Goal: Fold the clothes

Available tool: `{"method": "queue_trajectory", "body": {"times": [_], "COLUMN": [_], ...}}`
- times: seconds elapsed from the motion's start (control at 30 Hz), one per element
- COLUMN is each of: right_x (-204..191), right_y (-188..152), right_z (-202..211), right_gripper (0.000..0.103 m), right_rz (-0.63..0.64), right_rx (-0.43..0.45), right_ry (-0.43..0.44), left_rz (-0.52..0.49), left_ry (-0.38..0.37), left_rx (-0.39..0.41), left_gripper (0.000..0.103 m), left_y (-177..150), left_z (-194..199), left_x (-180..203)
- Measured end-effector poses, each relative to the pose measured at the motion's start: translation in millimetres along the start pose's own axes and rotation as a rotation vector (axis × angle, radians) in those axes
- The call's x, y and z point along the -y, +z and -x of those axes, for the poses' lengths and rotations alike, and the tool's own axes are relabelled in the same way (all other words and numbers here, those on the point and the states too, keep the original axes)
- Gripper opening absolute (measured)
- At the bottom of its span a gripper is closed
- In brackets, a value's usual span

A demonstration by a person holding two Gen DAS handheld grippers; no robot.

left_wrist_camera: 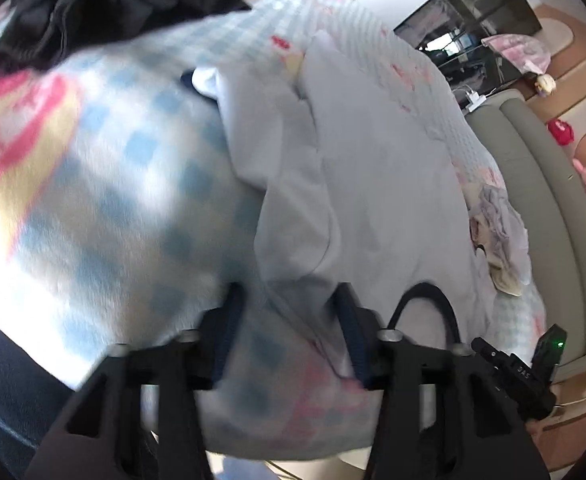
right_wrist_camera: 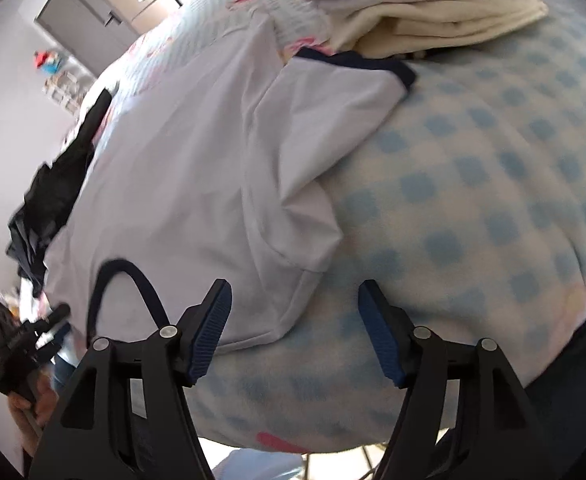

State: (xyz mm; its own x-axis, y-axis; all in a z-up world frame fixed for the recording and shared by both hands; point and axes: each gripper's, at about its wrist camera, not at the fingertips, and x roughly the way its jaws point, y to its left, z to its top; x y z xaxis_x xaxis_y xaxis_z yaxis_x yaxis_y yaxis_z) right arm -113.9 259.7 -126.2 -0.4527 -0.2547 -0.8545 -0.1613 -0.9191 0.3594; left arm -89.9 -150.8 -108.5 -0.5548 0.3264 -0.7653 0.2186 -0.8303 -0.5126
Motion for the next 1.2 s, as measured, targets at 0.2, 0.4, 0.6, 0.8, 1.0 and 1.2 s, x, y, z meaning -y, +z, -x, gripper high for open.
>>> {"method": "queue_trajectory", "body": {"times": [0.2, 0.4, 0.6, 0.8, 1.0, 1.2], "right_x": [-13, -8, 21, 39, 45, 62], "right_y": [-2, -8, -25, -2, 42, 76], "right_z": [-1, 22, 50, 67, 55, 14], "right_gripper": [0.022, 0.016, 0.025, 0.036, 0.052, 0.054], "right_rz": [0.079, 0.077, 0.055, 0.025, -0.016, -0.103], "right_rx": [0.009, -0.002, -0.027, 0.04, 0.073, 0.049], "right_ry": [-0.062, -0.049, -0.034, -0.013, 0.051, 0.12], "left_rz": [-0.027, -0.074, -0.104, -0.423, -0.557, -0.515], "left_ry": [0.04, 0.125, -0.138, -0.168, -0.189, -0.213], "left_rx": [0.006, -0.074, -0.099, -0.129, -0.207, -0.289], "left_gripper": [0.012, 0.012, 0.031, 0.042, 0.038, 0.04], "left_y": [1, -8, -26, -33, -25, -37], "left_z": [4, 9, 37, -32, -98, -121], "left_x": [7, 13, 44, 163, 243, 255]}}
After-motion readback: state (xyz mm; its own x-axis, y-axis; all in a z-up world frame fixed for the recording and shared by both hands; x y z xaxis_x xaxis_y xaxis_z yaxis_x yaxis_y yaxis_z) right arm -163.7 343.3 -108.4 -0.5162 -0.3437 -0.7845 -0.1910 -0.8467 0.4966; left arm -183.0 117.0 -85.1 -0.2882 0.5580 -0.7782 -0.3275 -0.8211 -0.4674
